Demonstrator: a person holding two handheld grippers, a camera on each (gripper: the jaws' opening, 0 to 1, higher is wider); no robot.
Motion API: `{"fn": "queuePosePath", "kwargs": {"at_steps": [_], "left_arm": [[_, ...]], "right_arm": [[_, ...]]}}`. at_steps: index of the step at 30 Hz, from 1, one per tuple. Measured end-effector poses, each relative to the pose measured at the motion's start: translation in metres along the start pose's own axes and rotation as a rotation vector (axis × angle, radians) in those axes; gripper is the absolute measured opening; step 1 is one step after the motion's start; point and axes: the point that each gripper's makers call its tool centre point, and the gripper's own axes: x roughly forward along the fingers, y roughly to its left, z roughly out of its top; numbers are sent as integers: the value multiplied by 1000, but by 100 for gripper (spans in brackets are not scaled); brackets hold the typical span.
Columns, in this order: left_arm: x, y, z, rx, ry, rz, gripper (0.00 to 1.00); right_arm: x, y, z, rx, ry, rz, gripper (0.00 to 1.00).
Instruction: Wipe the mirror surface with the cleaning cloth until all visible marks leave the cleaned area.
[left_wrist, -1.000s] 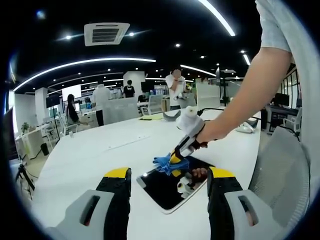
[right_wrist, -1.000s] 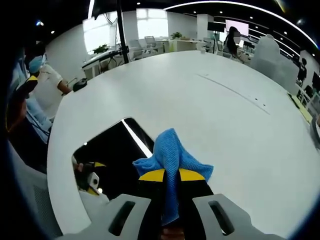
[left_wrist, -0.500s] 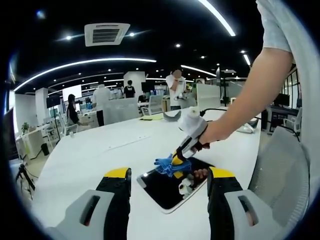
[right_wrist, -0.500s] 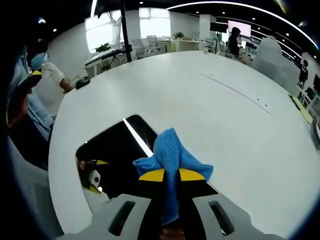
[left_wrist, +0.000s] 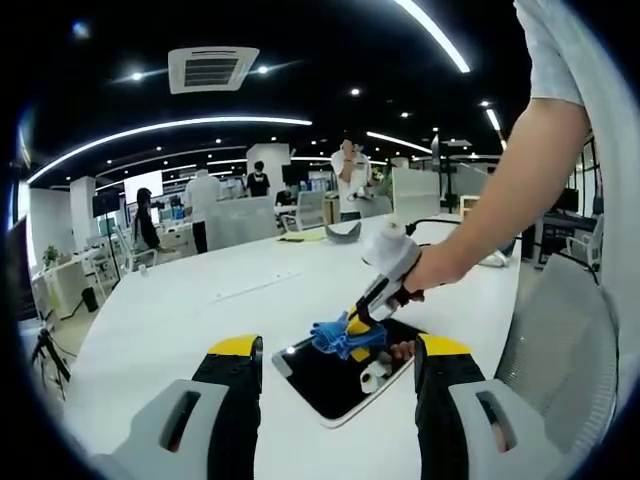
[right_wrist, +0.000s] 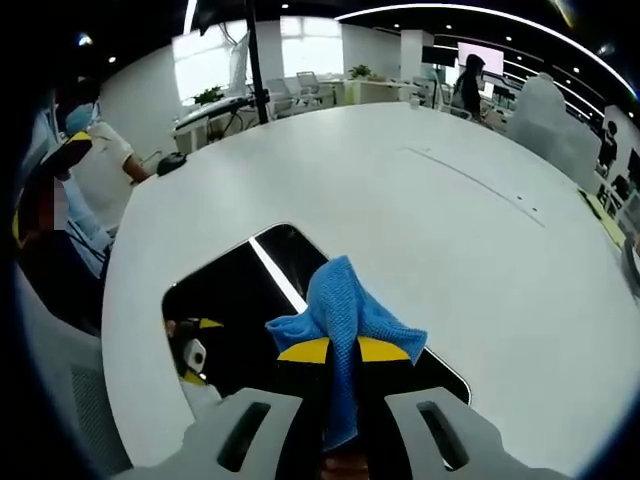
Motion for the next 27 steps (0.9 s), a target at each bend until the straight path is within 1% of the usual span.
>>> {"fn": "queuePosePath", "kwargs": {"at_steps": [10, 27], "left_arm": [[1, 1, 3, 2, -6, 1, 61], [0, -3, 4, -4, -14, -4, 62]], "right_arm": [[-4, 8, -4, 3, 0, 2, 4], [-11, 22, -13, 1, 1, 13, 4]]}}
